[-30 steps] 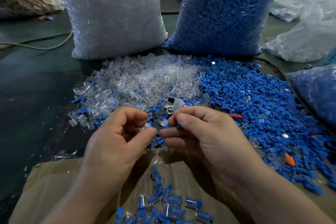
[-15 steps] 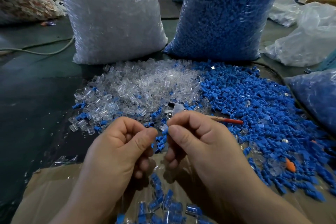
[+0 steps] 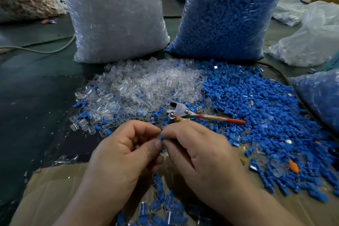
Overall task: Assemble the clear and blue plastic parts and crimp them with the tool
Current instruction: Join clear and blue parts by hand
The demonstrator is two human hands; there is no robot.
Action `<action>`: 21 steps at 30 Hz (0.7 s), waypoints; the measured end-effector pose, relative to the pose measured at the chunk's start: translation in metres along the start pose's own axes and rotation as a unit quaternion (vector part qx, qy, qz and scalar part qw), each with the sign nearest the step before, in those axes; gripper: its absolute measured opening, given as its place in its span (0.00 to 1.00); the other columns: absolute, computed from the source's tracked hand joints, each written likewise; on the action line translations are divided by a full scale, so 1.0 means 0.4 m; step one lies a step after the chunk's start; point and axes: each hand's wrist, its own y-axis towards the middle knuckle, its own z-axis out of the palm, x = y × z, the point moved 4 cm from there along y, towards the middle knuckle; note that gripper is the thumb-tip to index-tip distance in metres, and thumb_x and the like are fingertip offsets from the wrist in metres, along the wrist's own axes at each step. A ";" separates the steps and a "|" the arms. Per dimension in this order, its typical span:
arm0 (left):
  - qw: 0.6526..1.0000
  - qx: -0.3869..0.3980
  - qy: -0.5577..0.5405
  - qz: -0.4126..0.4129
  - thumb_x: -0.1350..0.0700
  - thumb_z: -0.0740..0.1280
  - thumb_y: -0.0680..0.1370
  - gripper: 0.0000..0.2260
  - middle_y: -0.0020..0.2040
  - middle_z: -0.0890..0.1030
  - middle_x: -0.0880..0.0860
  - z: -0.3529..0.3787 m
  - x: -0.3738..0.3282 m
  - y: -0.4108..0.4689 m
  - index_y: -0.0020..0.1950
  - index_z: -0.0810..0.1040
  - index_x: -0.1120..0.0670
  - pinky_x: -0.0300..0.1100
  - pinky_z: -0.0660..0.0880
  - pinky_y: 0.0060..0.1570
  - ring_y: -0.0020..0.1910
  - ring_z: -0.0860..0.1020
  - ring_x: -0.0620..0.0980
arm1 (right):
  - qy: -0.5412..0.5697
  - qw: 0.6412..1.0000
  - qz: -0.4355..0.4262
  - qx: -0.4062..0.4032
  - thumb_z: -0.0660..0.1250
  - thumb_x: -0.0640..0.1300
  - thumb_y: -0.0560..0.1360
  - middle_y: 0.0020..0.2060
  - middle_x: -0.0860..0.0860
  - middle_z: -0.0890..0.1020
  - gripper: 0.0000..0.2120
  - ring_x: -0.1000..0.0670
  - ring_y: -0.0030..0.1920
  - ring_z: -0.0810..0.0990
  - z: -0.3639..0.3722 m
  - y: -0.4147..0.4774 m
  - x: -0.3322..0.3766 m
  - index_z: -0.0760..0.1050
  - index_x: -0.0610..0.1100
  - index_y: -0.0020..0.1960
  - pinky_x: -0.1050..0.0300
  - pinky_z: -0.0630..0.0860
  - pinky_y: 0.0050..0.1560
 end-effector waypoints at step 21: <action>0.998 -0.022 0.054 -0.015 0.66 0.71 0.75 0.14 0.32 0.81 0.52 -0.036 0.026 0.010 0.43 0.84 0.45 0.36 0.77 0.29 0.29 0.79 0.48 | -0.354 0.909 0.186 0.115 0.60 0.64 0.74 0.58 0.55 0.75 0.25 0.48 0.57 0.69 -0.063 0.024 -0.125 0.63 0.56 0.68 0.48 0.67 0.59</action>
